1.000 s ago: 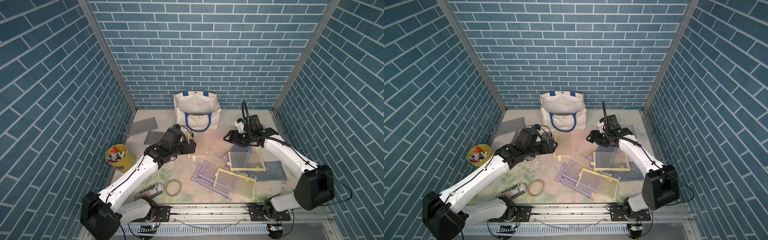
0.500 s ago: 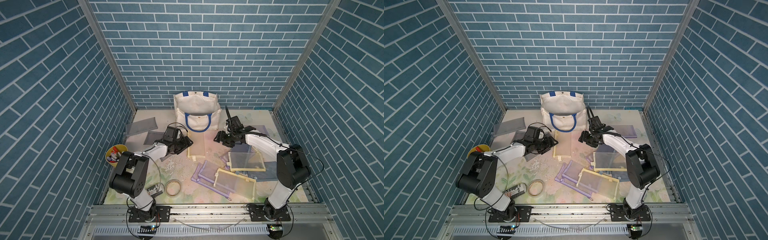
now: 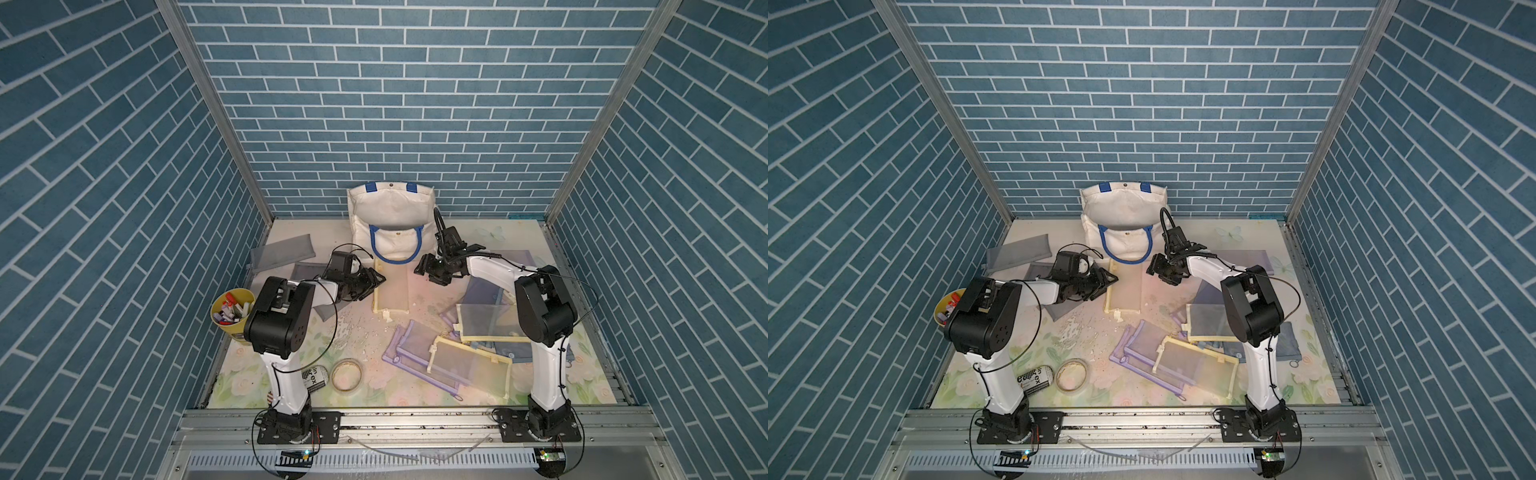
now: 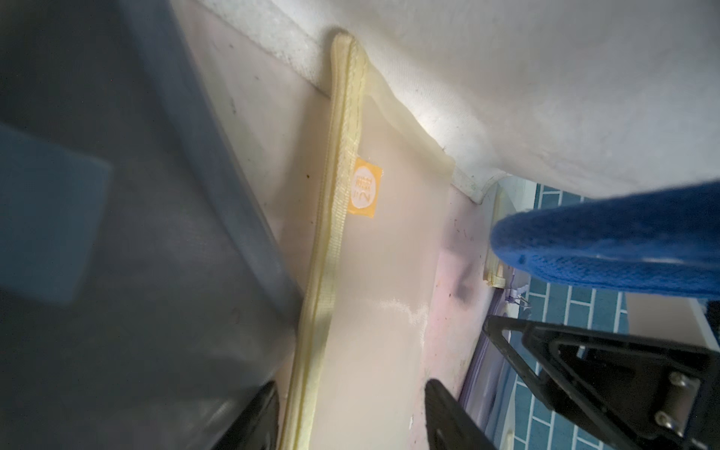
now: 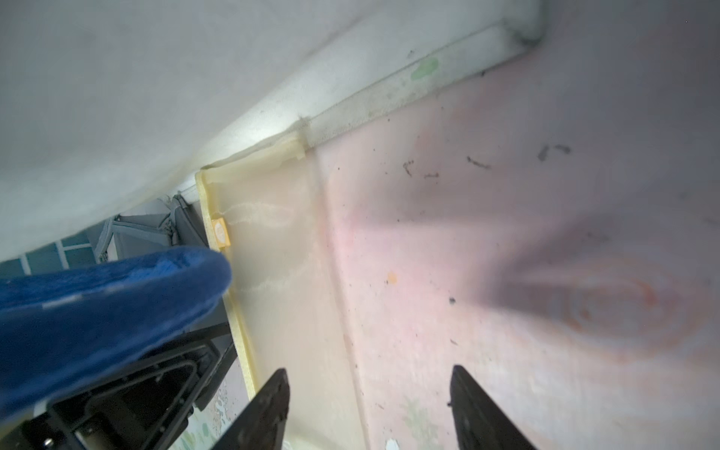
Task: Put the pencil pouch into the canvas bag
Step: Adjust the canvas bag at the center of the board, then pick up the pencil pouch from the center of the board.
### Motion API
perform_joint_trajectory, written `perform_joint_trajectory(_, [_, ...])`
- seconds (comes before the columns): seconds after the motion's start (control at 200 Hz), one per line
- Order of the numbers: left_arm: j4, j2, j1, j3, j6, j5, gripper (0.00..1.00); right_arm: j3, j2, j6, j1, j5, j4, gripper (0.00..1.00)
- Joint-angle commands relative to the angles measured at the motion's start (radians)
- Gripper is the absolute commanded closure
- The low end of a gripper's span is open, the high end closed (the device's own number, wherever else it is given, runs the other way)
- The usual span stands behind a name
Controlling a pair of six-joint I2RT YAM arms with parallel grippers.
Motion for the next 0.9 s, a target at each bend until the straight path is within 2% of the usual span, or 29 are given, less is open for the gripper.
perform_joint_trajectory(0.0, [0.021,0.018,-0.005,-0.012,-0.009,0.017,0.47,0.041,0.057,0.038,-0.022,-0.065,0.057,0.36])
perform_joint_trajectory(0.15, [0.068,0.023,-0.024,-0.023,-0.03,0.031,0.55,0.054,0.137,0.056,-0.025,-0.1,0.088,0.38])
perform_joint_trajectory(0.32, [0.109,0.029,-0.075,-0.045,-0.053,0.011,0.6,0.008,0.141,0.071,-0.022,-0.118,0.109,0.4])
perform_joint_trajectory(0.46, [0.214,0.042,-0.103,-0.087,-0.114,-0.001,0.61,-0.049,0.12,0.072,-0.011,-0.13,0.119,0.41])
perform_joint_trajectory(0.705, [0.21,0.015,-0.141,-0.104,-0.134,-0.046,0.61,-0.115,0.071,0.078,0.013,-0.132,0.134,0.44])
perform_joint_trajectory(0.895, [-0.114,-0.148,-0.136,-0.079,0.037,-0.137,0.44,-0.152,0.04,0.076,0.022,-0.125,0.135,0.44])
